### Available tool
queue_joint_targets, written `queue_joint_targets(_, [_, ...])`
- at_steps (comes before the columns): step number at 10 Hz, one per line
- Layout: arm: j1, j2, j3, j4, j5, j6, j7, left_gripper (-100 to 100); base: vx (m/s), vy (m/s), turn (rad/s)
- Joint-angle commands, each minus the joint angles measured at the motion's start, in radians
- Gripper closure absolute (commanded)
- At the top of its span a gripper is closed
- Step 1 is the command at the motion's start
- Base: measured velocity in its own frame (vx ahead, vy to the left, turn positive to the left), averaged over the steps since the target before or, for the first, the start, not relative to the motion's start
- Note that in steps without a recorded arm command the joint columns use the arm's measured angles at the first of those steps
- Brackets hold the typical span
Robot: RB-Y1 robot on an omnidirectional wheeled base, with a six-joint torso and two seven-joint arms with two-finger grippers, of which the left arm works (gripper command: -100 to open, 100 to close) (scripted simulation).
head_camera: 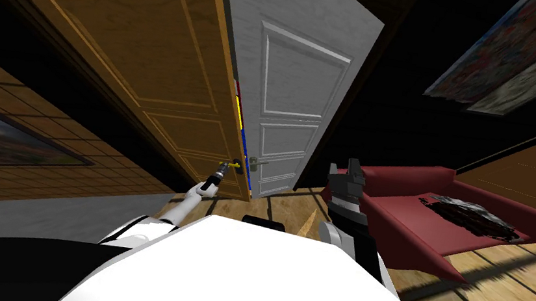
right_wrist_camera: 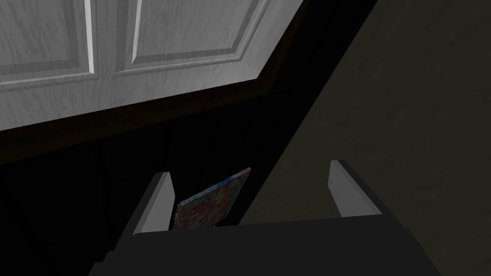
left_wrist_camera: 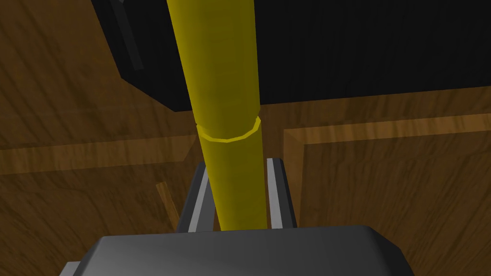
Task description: Pull the door open
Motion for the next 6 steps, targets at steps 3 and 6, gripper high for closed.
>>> queue_joint_targets(3, [0.024, 0.025, -0.037, -0.023, -0.004, -0.031, 0.033, 100, -0.138, 0.051, -0.09])
queue_joint_targets(6, [0.057, 0.064, -0.081, -0.056, -0.008, -0.071, 0.075, 100, -0.203, 0.092, -0.104])
